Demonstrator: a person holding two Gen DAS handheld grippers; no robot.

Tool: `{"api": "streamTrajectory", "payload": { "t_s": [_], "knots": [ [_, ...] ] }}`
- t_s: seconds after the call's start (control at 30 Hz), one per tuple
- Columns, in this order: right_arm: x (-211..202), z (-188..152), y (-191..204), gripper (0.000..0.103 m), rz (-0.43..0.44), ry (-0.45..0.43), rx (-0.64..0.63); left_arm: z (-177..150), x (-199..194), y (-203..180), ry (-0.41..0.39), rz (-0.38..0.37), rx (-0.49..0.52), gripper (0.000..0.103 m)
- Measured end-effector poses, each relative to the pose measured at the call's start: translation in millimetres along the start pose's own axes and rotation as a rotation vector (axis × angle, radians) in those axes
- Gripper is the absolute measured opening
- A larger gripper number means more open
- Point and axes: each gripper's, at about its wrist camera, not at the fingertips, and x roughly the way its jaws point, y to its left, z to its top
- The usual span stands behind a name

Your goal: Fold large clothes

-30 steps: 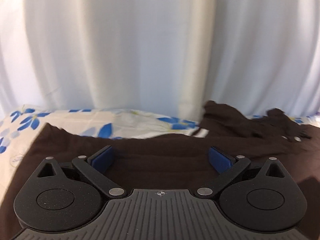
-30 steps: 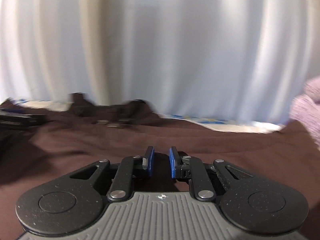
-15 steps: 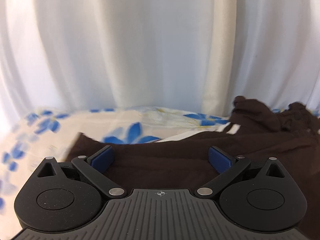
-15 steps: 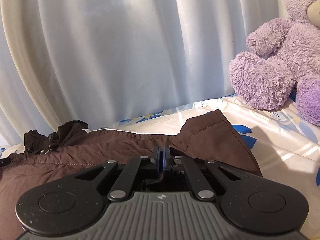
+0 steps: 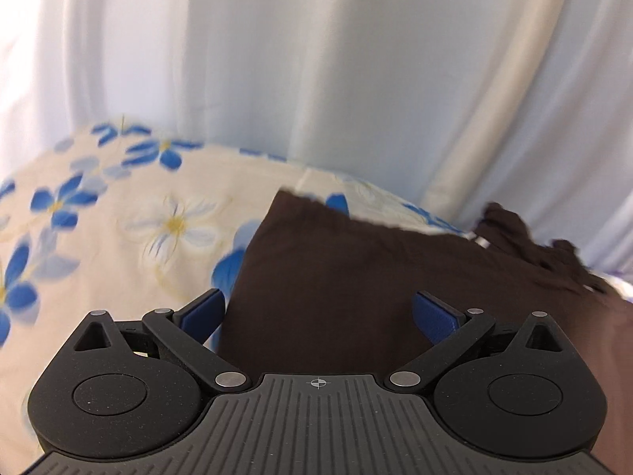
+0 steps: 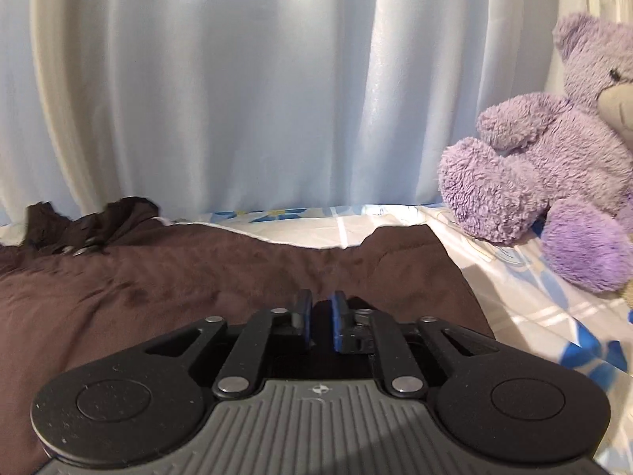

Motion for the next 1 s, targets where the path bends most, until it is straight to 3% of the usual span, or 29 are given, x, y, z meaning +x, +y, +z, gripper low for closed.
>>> {"api": "streamTrajectory", "payload": {
  "t_s": [0.13, 0.2, 0.23, 0.3, 0.43, 0.47, 0.53, 0.8, 1.0],
  "knots": [
    [-64.3, -25.2, 9.6, 0.015, 0.174, -0.018, 0.056, -33.0, -38.4, 40.1, 0.083, -0.104, -0.135, 0.102],
    [-88.2, -40.7, 15.9, 0.015, 0.266, -0.007, 0.091, -47.6, -46.8, 54.0, 0.124, -0.167, -0.208, 0.096],
    [-95.8, -47.3, 19.2, 0.015, 0.31, 0.009, 0.113, -53.3, -47.7, 58.2, 0.145, -0.188, -0.232, 0.089],
    [-104.5, -57.8, 28.0, 0.015, 0.383, 0.039, 0.153, -62.6, -46.7, 63.5, 0.18, -0.212, -0.267, 0.083],
    [-111.8, -67.0, 52.5, 0.015, 0.466, 0.042, 0.128, -67.4, -43.3, 70.3, 0.207, -0.254, -0.297, 0.081],
    [-112.7, -67.8, 57.6, 0.015, 0.478, 0.044, 0.12, -66.2, -41.8, 73.1, 0.213, -0.263, -0.311, 0.08],
    [-112.4, -66.5, 64.0, 0.015, 0.498, 0.05, 0.114, -65.4, -38.2, 75.5, 0.234, -0.321, -0.35, 0.065],
    [-111.6, -67.1, 82.1, 0.015, 0.528, 0.103, 0.105, -63.9, -23.9, 79.3, 0.259, -0.377, -0.382, 0.064],
    [-104.3, -71.0, 110.6, 0.016, 0.464, 0.121, 0.016, -60.2, -28.4, 81.1, 0.256, -0.432, -0.411, 0.039]
  ]
}}
